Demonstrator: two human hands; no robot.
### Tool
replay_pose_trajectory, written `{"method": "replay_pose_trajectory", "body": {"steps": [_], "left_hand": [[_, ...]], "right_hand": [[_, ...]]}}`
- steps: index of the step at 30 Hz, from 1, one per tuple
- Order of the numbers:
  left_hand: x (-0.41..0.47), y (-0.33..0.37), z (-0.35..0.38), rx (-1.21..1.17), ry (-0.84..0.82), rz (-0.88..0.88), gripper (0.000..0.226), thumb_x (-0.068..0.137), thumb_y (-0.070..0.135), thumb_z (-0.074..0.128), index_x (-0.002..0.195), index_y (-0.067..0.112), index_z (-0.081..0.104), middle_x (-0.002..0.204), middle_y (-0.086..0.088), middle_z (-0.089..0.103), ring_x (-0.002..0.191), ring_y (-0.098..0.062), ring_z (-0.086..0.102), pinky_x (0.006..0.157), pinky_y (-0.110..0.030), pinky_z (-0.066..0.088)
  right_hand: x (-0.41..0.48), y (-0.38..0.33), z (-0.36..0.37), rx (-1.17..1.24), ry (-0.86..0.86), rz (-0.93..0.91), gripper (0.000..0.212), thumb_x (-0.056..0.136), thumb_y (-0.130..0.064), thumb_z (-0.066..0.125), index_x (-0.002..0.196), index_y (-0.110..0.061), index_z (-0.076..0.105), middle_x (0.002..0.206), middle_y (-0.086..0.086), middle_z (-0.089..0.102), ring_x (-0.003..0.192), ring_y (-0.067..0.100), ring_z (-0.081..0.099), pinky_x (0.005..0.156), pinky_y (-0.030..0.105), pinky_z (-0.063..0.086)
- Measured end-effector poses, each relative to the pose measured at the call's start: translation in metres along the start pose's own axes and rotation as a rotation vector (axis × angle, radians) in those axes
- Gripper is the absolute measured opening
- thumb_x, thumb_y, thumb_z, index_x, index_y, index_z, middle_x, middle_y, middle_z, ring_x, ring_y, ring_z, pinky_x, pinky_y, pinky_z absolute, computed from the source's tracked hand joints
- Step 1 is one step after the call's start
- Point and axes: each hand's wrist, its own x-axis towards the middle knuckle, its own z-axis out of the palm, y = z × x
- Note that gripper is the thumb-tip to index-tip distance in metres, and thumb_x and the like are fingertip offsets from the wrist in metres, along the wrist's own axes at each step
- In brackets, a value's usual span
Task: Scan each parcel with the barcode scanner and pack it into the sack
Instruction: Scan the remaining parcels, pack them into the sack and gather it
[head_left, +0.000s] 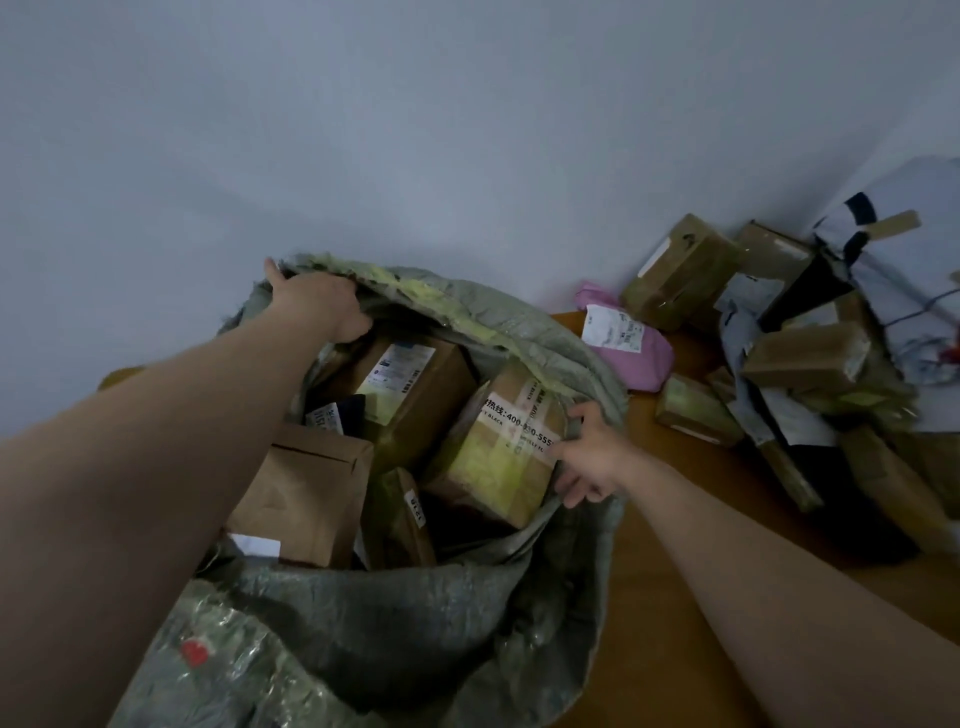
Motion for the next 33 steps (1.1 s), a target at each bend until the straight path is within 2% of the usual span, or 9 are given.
{"method": "replay_pose_trajectory", "body": {"steps": [4, 7, 11, 15, 19, 22, 24, 27, 33], "left_hand": [[-0.024, 0.028, -0.006, 0.123, 0.017, 0.098, 0.039, 0.103, 0.048, 0.038, 0.112, 0.022, 0.066, 0.114, 0.002, 0.068, 0.118, -0.032, 0.059, 0.118, -0.075, 0.005], [-0.068, 0.061, -0.005, 0.116, 0.167, 0.252, 0.039, 0.102, 0.049, 0.045, 0.120, 0.022, 0.066, 0.120, -0.004, 0.069, 0.111, -0.030, 0.065, 0.105, -0.054, 0.042], [-0.128, 0.107, 0.023, 0.017, 0.233, 0.372, 0.040, 0.096, 0.049, 0.057, 0.124, 0.021, 0.062, 0.123, -0.007, 0.068, 0.113, -0.031, 0.066, 0.087, -0.039, 0.050], [-0.157, 0.131, 0.058, -0.181, 0.038, 0.367, 0.090, 0.086, 0.051, 0.069, 0.160, 0.033, 0.021, 0.156, -0.010, 0.041, 0.139, -0.036, 0.047, 0.106, -0.046, 0.046], [-0.174, 0.151, 0.075, -0.310, -0.020, 0.273, 0.093, 0.089, 0.053, 0.072, 0.164, 0.038, 0.018, 0.173, -0.011, 0.001, 0.152, -0.032, 0.033, 0.118, -0.043, 0.038], [-0.185, 0.168, 0.079, -0.334, 0.043, 0.187, 0.089, 0.088, 0.053, 0.072, 0.162, 0.039, 0.024, 0.173, -0.010, 0.004, 0.149, -0.033, 0.039, 0.115, -0.043, 0.042], [-0.194, 0.179, 0.081, -0.341, 0.084, 0.149, 0.090, 0.084, 0.060, 0.072, 0.159, 0.041, 0.027, 0.172, -0.012, 0.011, 0.149, -0.037, 0.037, 0.114, -0.050, 0.043], [-0.217, 0.206, 0.091, -0.339, 0.130, 0.107, 0.091, 0.077, 0.071, 0.072, 0.153, 0.042, 0.030, 0.161, -0.012, 0.030, 0.140, -0.040, 0.043, 0.107, -0.058, 0.046], [-0.242, 0.253, 0.112, -0.276, 0.242, 0.074, 0.102, 0.067, 0.084, 0.070, 0.149, 0.041, 0.028, 0.132, -0.012, 0.049, 0.124, -0.038, 0.049, 0.100, -0.055, 0.051]], "right_hand": [[-0.011, 0.010, 0.005, -0.180, 0.145, -0.243, 0.072, 0.093, -0.031, 0.071, 0.148, -0.032, 0.024, 0.106, 0.004, 0.070, 0.072, 0.021, 0.072, 0.053, 0.032, 0.057], [-0.028, 0.017, 0.017, -0.400, 0.347, -0.537, 0.044, 0.092, -0.031, 0.070, 0.127, -0.027, 0.043, 0.094, -0.005, 0.067, 0.074, 0.014, 0.066, 0.069, 0.039, 0.059], [-0.044, 0.042, 0.040, -0.493, 0.117, -0.784, 0.015, 0.088, -0.025, 0.069, 0.092, -0.026, 0.055, 0.077, -0.010, 0.062, 0.072, 0.015, 0.063, 0.072, 0.043, 0.058], [-0.051, 0.063, 0.040, -0.589, 0.015, -0.963, 0.024, 0.093, -0.037, 0.064, 0.115, -0.029, 0.060, 0.098, -0.008, 0.066, 0.089, 0.018, 0.064, 0.078, 0.042, 0.055], [-0.064, 0.088, 0.045, -0.747, -0.292, -0.879, 0.074, 0.096, -0.045, 0.064, 0.157, -0.034, 0.025, 0.103, 0.000, 0.065, 0.093, 0.024, 0.064, 0.063, 0.031, 0.046], [-0.061, 0.104, 0.035, -0.681, -0.428, -0.776, 0.080, 0.098, -0.045, 0.061, 0.161, -0.039, 0.013, 0.139, 0.009, 0.058, 0.118, 0.027, 0.061, 0.087, 0.035, 0.053], [-0.057, 0.109, 0.024, -0.632, -0.499, -0.751, 0.073, 0.101, -0.039, 0.059, 0.161, -0.040, 0.017, 0.145, 0.006, 0.055, 0.096, 0.018, 0.068, 0.079, 0.030, 0.055], [-0.051, 0.123, 0.017, -0.688, -0.571, -0.719, 0.066, 0.100, -0.034, 0.058, 0.158, -0.041, 0.027, 0.125, 0.006, 0.068, 0.065, 0.019, 0.072, 0.065, 0.035, 0.060], [-0.045, 0.162, -0.011, -0.773, -0.571, -0.748, 0.056, 0.095, -0.049, 0.065, 0.146, -0.028, 0.052, 0.075, -0.002, 0.070, 0.060, 0.019, 0.066, 0.061, 0.034, 0.055]]}}
